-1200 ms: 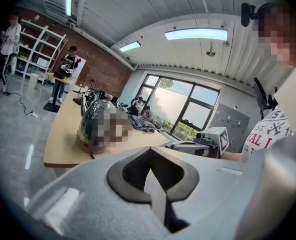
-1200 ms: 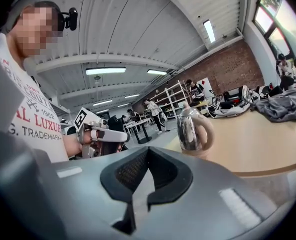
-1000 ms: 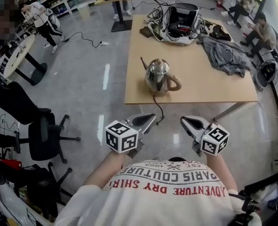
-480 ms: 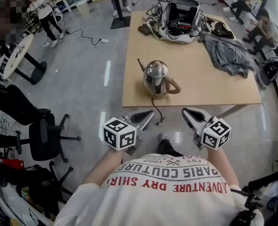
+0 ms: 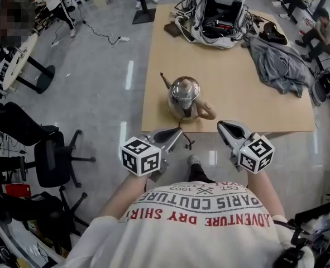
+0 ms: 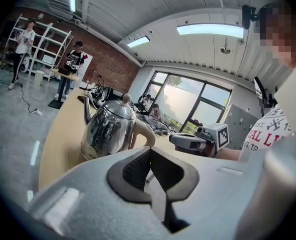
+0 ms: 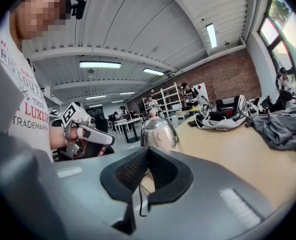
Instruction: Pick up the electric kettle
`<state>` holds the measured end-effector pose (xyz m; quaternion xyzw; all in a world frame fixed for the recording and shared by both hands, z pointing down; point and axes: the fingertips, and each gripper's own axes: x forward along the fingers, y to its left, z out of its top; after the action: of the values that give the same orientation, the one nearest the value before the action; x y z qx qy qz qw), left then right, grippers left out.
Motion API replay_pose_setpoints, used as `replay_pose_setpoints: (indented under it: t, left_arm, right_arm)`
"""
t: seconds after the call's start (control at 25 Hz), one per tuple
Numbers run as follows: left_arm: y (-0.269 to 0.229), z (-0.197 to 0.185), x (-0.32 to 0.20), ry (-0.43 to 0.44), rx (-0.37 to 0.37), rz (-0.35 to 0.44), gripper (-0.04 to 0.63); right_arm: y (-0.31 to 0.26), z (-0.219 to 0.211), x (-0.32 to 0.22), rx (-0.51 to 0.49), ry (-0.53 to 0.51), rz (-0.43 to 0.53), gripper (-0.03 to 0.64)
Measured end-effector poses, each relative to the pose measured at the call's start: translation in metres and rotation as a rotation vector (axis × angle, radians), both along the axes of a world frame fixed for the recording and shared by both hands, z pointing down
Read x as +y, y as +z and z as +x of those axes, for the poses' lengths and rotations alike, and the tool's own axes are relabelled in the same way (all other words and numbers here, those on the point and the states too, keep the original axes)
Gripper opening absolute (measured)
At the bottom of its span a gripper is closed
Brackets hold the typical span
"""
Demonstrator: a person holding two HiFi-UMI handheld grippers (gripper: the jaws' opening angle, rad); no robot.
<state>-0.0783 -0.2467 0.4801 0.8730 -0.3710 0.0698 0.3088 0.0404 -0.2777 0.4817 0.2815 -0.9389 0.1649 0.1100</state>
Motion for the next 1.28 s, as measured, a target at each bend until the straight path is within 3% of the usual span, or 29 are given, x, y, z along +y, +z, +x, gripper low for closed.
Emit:
replay_pose_setpoints:
  t: [0.28, 0.56, 1.28]
  left_arm:
    - [0.008, -0.010, -0.020, -0.041, 0.014, -0.018, 0.001]
    - [0.007, -0.018, -0.032, -0.071, 0.014, -0.005, 0.001]
    - [0.013, -0.052, -0.065, -0.097, 0.012, 0.038, 0.002]
  right_arm:
    - [0.011, -0.002, -0.023, 0.057, 0.008, 0.038, 0.103]
    - [0.030, -0.012, -0.036, 0.064, -0.014, -0.003, 0.161]
    - [0.050, -0.030, -0.045, 0.136, -0.082, 0.020, 0.156]
